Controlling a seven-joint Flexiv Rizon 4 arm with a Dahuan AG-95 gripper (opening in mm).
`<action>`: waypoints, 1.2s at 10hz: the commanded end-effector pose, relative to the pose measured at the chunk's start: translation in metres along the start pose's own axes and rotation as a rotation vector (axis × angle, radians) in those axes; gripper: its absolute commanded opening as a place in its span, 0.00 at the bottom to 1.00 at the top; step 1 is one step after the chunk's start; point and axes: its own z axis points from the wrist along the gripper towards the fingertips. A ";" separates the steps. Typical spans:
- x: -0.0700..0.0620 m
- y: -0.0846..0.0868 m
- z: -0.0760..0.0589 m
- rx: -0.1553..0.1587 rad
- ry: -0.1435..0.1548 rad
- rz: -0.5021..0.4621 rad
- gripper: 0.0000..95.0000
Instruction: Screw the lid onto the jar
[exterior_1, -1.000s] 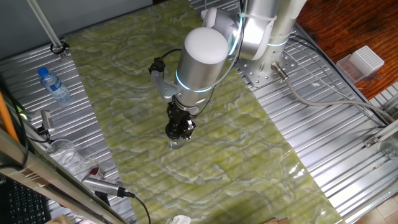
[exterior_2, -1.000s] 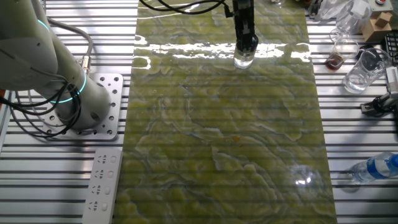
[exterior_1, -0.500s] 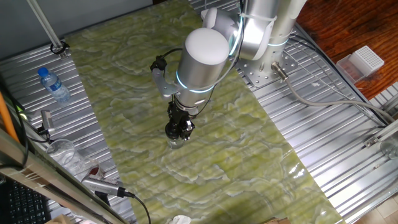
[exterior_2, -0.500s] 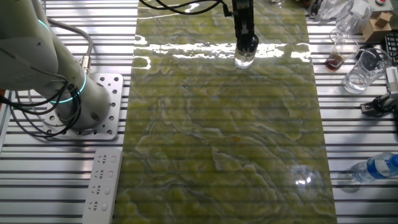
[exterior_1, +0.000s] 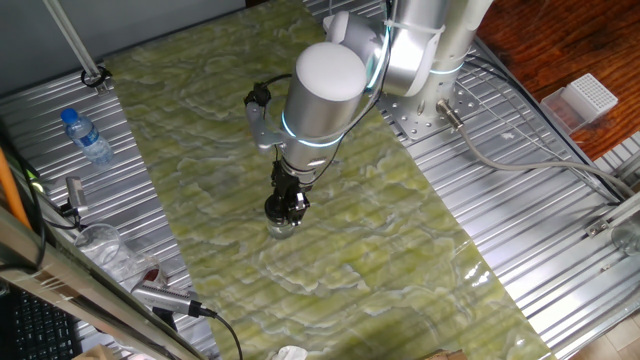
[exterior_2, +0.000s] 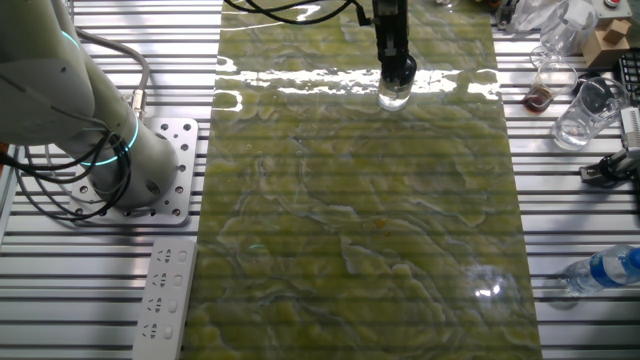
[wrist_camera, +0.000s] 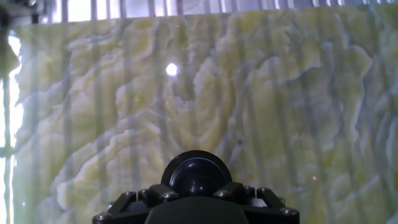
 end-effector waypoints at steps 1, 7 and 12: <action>0.000 0.001 0.000 0.001 0.003 0.067 0.40; -0.002 0.001 0.000 -0.003 0.010 0.041 0.40; -0.003 0.001 0.001 -0.008 0.012 -0.026 0.80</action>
